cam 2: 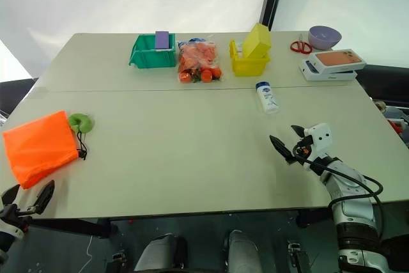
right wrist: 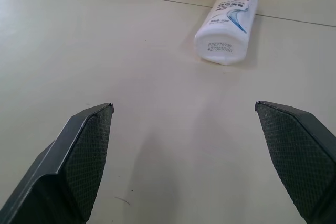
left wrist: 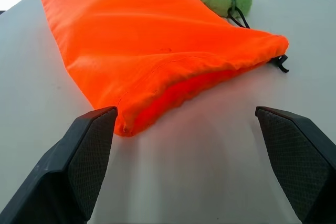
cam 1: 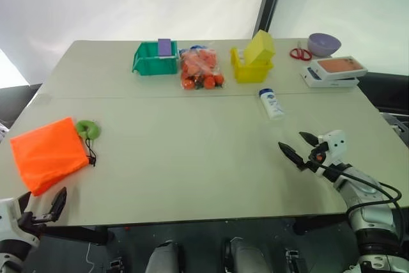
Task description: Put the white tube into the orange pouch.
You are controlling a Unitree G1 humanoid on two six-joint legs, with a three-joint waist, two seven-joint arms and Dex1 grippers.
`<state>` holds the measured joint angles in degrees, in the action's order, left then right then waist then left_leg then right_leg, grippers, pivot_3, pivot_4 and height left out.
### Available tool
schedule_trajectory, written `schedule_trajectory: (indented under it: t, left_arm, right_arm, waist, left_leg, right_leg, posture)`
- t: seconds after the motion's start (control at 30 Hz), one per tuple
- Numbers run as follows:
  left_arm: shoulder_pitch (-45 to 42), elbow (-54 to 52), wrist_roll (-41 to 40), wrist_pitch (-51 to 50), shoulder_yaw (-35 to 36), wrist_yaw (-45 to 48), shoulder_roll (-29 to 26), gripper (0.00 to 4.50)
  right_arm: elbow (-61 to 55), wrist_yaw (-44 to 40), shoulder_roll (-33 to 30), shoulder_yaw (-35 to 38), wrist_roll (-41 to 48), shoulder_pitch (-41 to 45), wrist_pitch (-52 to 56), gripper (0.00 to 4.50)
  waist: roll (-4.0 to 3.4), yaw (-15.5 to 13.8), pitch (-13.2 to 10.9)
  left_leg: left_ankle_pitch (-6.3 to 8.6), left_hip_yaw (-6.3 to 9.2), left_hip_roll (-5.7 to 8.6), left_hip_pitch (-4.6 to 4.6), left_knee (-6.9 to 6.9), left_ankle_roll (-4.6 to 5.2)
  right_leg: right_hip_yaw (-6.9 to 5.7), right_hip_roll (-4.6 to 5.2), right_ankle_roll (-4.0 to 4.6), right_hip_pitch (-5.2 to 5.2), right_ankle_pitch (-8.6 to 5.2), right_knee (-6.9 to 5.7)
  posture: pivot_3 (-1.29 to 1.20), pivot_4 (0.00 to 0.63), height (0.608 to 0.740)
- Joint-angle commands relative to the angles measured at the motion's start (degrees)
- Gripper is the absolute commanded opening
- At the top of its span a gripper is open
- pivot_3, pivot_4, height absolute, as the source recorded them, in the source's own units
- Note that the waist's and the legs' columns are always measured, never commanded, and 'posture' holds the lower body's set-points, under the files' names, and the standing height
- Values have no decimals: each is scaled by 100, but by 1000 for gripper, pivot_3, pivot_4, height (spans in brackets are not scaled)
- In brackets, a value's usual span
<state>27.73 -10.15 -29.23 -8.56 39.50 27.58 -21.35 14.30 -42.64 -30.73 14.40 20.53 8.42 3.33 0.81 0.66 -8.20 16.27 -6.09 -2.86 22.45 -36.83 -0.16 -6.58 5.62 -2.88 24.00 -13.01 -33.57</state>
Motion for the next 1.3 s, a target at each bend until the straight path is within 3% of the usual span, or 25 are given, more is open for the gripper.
schedule_trajectory:
  t: [0.03,0.23,0.43,0.63,0.83,1.3]
  left_arm:
    - [8,-68,9,85,52,12,-71,4500]
    - [-49,-110,144,131,11,-83,-90,4500]
    - [-180,-182,798,743,-179,-71,-256,4500]
    - [-381,283,2107,1609,-394,-555,-638,4500]
    - [-652,731,2570,1906,-372,-924,-859,4500]
    - [-286,839,2749,2664,-527,-456,-1189,4500]
  right_arm:
    - [-156,-17,4,87,61,49,-116,4484]
    - [-108,-40,10,67,55,102,-126,4484]
    - [-215,-256,4,-51,143,190,60,4484]
    - [-1289,-985,-181,-542,421,-236,721,4484]
    - [-2107,-1069,-95,-960,444,-442,1055,4484]
    - [-2708,-1052,69,-1435,515,-505,1358,4484]
  waist:
    - [2,0,1]
    - [1,0,1]
    - [1,-2,4]
    - [0,-10,5]
    - [-1,-5,5]
    - [-2,-10,4]
  left_leg:
    - [0,0,0,0,-1,0]
    - [0,0,0,0,-2,0]
    - [0,0,-1,-2,-5,0]
    - [-1,0,-2,-2,-1,1]
    - [0,0,-4,-2,-4,0]
    - [1,0,-5,-1,-1,-2]
  right_leg:
    - [0,0,0,0,0,0]
    - [0,0,0,-1,0,-1]
    - [0,-2,4,-2,3,-5]
    - [0,-2,5,-1,3,-5]
    - [-2,4,5,0,4,-7]
    - [-2,8,6,6,4,-7]
  posture:
    - [0,150,740]
    - [0,150,740]
    - [0,150,740]
    - [0,150,740]
    - [0,150,740]
    - [0,150,740]
